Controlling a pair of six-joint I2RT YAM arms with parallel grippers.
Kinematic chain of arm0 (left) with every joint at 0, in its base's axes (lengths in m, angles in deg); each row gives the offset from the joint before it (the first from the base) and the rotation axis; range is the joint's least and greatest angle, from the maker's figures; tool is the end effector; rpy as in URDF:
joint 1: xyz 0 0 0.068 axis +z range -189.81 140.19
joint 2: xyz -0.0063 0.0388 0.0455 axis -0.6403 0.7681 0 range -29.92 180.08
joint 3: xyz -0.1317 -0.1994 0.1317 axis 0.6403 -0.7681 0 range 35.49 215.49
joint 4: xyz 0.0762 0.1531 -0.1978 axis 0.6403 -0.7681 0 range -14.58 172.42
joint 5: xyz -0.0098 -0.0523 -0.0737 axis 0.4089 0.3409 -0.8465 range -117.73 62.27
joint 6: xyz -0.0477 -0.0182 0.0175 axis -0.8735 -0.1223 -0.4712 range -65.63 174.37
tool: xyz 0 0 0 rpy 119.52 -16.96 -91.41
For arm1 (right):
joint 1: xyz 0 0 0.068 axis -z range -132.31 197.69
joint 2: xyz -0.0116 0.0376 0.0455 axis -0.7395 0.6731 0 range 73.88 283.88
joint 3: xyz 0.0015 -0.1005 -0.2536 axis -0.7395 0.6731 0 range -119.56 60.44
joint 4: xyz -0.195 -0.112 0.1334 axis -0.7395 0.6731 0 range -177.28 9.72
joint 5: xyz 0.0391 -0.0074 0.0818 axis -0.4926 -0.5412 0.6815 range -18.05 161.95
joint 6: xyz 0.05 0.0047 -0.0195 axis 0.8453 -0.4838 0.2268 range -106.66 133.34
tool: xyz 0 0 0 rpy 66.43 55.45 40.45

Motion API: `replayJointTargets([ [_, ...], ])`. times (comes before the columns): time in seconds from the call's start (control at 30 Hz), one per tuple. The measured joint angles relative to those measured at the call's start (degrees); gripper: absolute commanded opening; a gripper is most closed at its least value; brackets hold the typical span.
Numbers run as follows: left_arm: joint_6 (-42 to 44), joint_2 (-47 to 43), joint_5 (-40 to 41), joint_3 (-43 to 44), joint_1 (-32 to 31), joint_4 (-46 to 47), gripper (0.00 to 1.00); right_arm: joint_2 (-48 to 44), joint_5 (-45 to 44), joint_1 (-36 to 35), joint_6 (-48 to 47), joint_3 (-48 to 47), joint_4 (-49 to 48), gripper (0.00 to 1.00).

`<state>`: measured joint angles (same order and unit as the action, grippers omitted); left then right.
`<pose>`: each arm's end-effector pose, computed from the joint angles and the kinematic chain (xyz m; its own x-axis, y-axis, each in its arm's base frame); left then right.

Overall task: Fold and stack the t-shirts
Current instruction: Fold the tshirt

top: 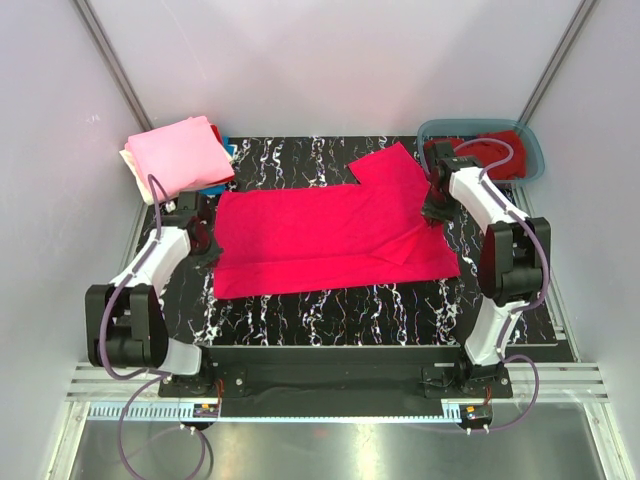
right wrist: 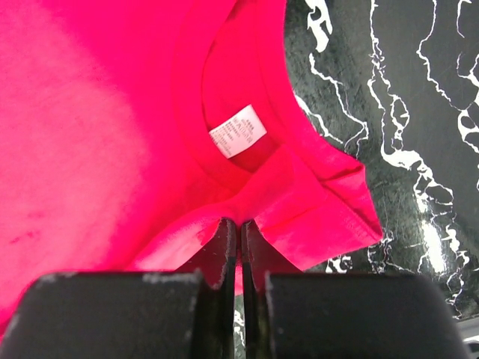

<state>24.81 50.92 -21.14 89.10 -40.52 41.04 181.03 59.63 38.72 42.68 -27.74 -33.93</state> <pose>0.2633 0.0007 0.2136 -0.7952 -0.4804 -0.3700 -0.4851 0.8701 -0.0870 0.3786 0.0522 0.2391 -0.8637 0.3483 -0.3643 0.3842 0.9228 -0.0284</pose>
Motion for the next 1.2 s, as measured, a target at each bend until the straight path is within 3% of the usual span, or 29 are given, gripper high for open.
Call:
replayJointTargets([
  [0.17, 0.2, 4.26, -0.63, 2.43, 0.28, 0.37, 0.14, 2.54, -0.07, 0.79, 0.11, 0.0, -0.79, 0.12],
  [0.2, 0.39, 5.51, -0.96, 3.21, 0.31, 0.37, 0.2, 3.19, -0.07, 0.98, 0.22, -0.02, -1.01, 0.33],
  [0.27, 1.2, 8.59, -1.73, 5.53, 0.28, 0.17, 0.24, 4.59, 0.0, 1.46, 0.46, -0.44, -1.2, 0.53],
  [0.3, 1.44, 9.94, -1.86, 6.91, 0.28, -0.57, 0.32, 5.64, 0.15, 1.88, 0.5, -0.87, -1.42, 0.73],
  [0.37, 2.64, 12.04, -1.88, 9.94, 0.28, -1.95, 0.45, 8.04, 1.16, 2.84, 0.59, -2.34, -1.68, 0.89],
  [0.4, 3.17, 12.28, -1.88, 11.17, 0.31, -2.75, 0.57, 9.16, 1.46, 3.34, 0.28, -3.19, -1.75, 0.99],
  [0.43, 3.8, 12.0, -1.88, 12.22, 0.31, -3.65, 0.83, 9.77, 1.55, 3.65, 0.15, -3.58, -1.99, 1.0],
  [0.47, 4.2, 11.45, -1.88, 12.81, 0.31, -4.17, 0.98, 9.94, 1.57, 3.98, 0.17, -3.72, -2.4, 1.0],
  [0.6, 6.43, 2.51, -2.67, 12.09, 0.31, -6.08, 0.99, 6.75, 2.32, 4.81, 0.57, -1.86, -3.96, 1.0],
  [0.83, 9.53, -24.52, -5.27, 2.54, -0.17, -8.37, 0.99, -14.14, 15.32, 4.96, 3.23, 17.92, -13.44, 0.89],
  [0.87, 9.66, -27.04, -5.33, 2.03, -0.39, -8.7, 0.99, -16.2, 17.97, 4.94, 3.67, 20.98, -15.12, 0.83],
  [1.0, 9.7, -33.48, -5.42, 0.11, -0.83, -7.72, 0.99, -16.94, 26.32, 4.68, 5.51, 30.69, -21.57, 0.69],
  [1.2, 9.68, -35.87, -4.87, -1.01, -0.87, -7.1, 0.99, -14.64, 31.26, 3.17, 6.54, 33.53, -25.05, 0.56],
])
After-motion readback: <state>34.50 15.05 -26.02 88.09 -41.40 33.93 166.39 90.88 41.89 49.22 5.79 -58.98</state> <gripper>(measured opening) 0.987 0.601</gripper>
